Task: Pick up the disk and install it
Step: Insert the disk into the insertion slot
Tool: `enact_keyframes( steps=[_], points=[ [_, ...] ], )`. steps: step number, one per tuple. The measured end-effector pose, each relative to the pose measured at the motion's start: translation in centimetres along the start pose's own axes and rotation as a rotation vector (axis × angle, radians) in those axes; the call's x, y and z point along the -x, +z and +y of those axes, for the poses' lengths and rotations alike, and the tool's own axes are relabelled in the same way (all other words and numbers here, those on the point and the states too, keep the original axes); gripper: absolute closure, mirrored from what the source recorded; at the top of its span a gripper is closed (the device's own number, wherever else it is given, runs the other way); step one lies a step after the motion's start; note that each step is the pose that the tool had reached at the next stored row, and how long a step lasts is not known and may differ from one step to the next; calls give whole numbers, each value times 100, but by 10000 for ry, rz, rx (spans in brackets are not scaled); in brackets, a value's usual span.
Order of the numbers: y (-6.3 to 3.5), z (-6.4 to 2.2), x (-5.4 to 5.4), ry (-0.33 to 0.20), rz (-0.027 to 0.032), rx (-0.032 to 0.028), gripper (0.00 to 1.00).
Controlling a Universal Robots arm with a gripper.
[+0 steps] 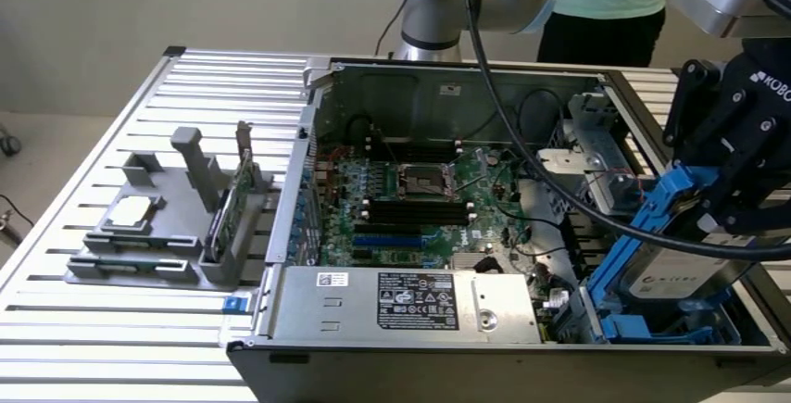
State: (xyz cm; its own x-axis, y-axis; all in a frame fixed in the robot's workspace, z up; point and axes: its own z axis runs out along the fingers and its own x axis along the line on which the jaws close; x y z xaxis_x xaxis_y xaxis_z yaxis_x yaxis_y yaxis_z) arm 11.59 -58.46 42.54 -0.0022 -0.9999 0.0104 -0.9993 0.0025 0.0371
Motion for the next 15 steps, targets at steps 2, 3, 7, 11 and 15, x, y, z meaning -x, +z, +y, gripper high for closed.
enact_keyframes(
  steps=[2,3,7,11,15],
  points=[
    [-4,1,0,1,8,8,67],
    [-7,2,0,2,15,13,67],
    [-8,1,-1,2,37,16,67],
    [4,1,0,4,73,15,67],
    [20,0,0,4,85,15,67]
  ],
)
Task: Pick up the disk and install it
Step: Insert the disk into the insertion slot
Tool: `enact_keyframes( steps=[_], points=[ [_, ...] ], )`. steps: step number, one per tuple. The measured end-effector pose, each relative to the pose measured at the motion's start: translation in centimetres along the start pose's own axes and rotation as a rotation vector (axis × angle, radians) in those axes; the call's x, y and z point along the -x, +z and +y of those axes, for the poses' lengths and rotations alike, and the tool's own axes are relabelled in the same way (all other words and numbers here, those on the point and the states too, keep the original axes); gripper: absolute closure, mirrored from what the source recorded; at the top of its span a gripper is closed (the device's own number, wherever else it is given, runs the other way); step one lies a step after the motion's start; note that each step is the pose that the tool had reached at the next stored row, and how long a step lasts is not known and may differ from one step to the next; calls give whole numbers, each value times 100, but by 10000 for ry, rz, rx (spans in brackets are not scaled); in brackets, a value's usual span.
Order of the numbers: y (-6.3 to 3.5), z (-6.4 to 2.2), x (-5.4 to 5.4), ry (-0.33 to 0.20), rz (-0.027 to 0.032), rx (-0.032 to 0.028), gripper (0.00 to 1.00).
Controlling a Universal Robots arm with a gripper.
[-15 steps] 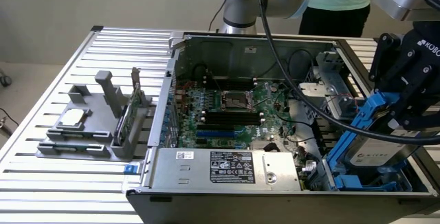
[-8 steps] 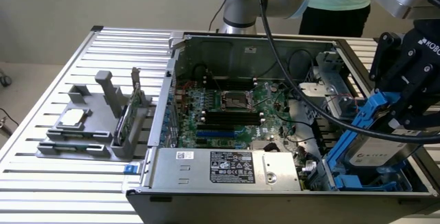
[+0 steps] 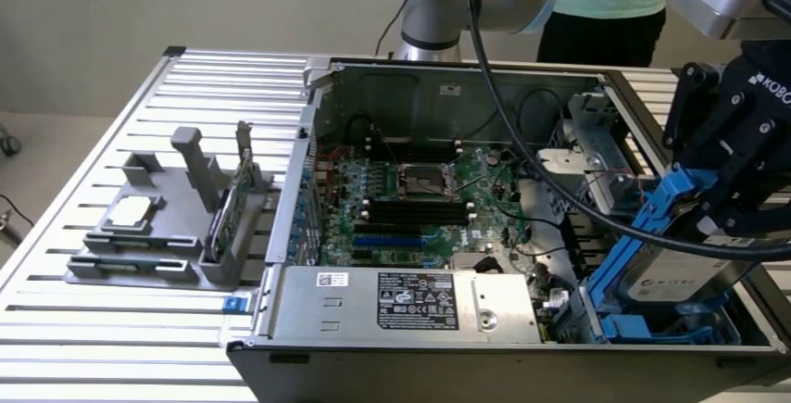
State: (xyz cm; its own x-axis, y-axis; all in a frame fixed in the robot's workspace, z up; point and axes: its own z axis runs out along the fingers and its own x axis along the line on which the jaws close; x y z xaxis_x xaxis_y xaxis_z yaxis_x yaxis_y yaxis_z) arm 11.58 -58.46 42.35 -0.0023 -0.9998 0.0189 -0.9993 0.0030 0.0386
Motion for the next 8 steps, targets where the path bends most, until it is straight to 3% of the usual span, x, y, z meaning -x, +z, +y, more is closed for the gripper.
enact_keyframes(
  steps=[8],
  points=[
    [64,-9,1,-21,0,0,67]
  ],
)
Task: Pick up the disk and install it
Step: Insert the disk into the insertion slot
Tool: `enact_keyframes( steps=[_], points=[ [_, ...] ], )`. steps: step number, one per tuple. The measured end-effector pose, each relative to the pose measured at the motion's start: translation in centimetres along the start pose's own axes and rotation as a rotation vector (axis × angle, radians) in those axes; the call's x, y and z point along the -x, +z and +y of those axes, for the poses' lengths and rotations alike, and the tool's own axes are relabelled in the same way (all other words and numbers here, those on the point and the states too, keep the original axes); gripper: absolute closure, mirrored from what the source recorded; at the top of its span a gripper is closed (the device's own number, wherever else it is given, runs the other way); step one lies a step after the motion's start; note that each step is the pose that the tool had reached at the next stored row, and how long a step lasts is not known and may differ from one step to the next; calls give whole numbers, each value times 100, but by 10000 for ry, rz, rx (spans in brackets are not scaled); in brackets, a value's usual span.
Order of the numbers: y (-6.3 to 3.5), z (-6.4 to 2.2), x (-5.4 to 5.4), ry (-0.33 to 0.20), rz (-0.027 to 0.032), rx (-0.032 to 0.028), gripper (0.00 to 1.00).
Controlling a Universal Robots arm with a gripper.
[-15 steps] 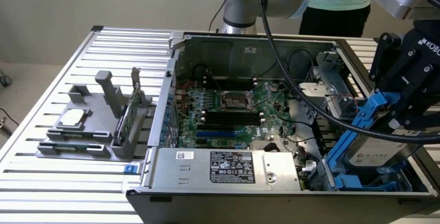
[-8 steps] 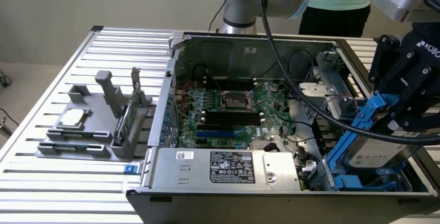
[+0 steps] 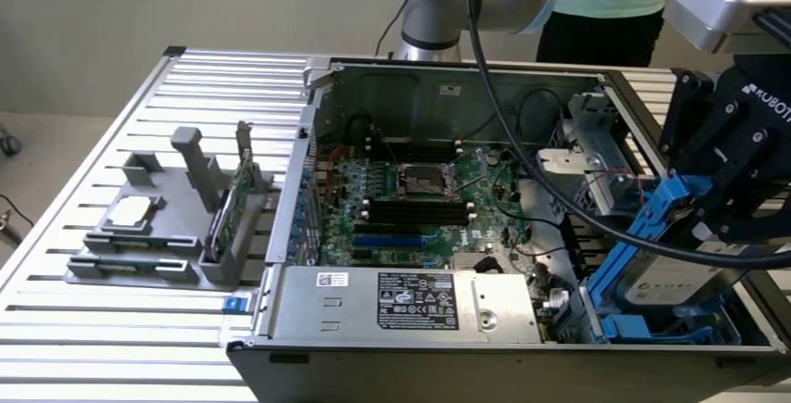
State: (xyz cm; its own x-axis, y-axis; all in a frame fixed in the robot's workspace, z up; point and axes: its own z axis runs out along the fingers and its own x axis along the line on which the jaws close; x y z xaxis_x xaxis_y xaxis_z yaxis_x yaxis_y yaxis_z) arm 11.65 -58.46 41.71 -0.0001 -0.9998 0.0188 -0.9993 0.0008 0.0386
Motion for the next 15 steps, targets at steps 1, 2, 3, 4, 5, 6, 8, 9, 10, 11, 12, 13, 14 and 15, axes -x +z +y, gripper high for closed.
enact_keyframes(
  steps=[1,2,3,4,5,6,8,9,10,11,12,13,14,15],
  points=[
    [10,-2,0,-5,0,0,67],
    [19,-3,0,-9,0,0,67],
    [28,-4,1,-14,1,-1,67],
    [39,-5,0,-19,1,-1,67],
    [49,-6,1,-24,1,-1,67],
    [61,-7,1,-31,2,-1,67],
    [85,-8,1,-45,1,-1,67],
    [97,-9,2,-52,3,-1,67],
    [110,-10,2,-60,2,-1,67],
    [121,-11,2,-66,3,-2,67],
    [132,-12,2,-71,4,-1,67],
    [144,-13,3,-76,4,-2,67],
    [155,-14,3,-81,4,-2,67],
    [167,-16,3,-86,4,-2,67]
  ],
)
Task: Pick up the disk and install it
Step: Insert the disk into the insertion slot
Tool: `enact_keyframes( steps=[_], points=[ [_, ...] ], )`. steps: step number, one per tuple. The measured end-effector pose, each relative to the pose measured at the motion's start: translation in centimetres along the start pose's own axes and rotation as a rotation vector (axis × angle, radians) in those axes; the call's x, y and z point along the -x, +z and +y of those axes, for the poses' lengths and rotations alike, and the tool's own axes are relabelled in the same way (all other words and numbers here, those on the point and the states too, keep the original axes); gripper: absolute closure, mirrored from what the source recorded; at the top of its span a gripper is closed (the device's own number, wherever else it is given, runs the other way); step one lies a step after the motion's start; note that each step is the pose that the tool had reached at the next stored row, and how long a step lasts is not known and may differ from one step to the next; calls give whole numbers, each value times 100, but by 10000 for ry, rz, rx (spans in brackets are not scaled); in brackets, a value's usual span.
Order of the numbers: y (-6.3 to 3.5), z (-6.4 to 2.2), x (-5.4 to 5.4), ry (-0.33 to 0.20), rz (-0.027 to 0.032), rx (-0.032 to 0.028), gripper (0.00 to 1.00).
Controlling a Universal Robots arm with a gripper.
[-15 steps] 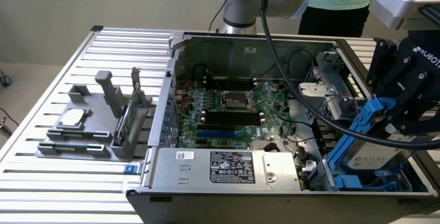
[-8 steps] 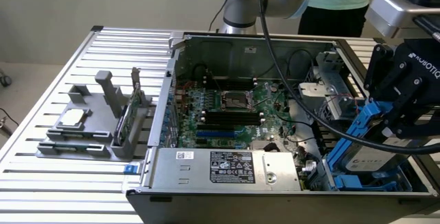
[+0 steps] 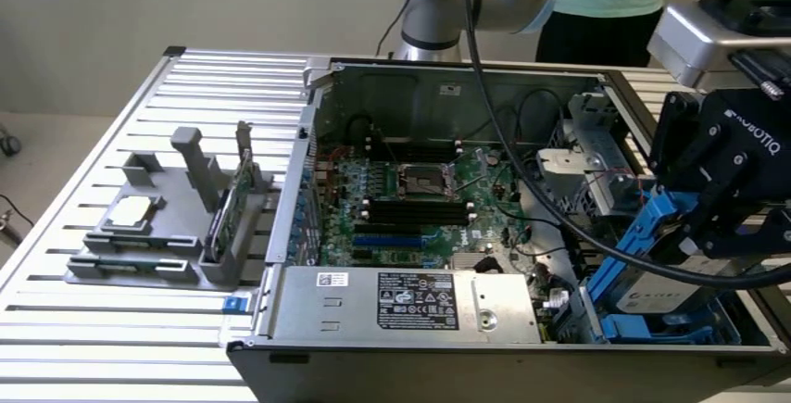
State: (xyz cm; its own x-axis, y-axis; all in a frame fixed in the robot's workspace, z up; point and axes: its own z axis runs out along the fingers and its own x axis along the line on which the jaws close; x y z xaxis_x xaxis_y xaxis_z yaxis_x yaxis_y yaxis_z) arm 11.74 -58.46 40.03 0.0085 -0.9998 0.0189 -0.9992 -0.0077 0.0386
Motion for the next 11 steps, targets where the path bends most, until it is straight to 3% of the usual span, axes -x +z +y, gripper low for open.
enact_keyframes(
  steps=[11],
  points=[
    [141,-8,3,-65,2,-1,67]
  ],
)
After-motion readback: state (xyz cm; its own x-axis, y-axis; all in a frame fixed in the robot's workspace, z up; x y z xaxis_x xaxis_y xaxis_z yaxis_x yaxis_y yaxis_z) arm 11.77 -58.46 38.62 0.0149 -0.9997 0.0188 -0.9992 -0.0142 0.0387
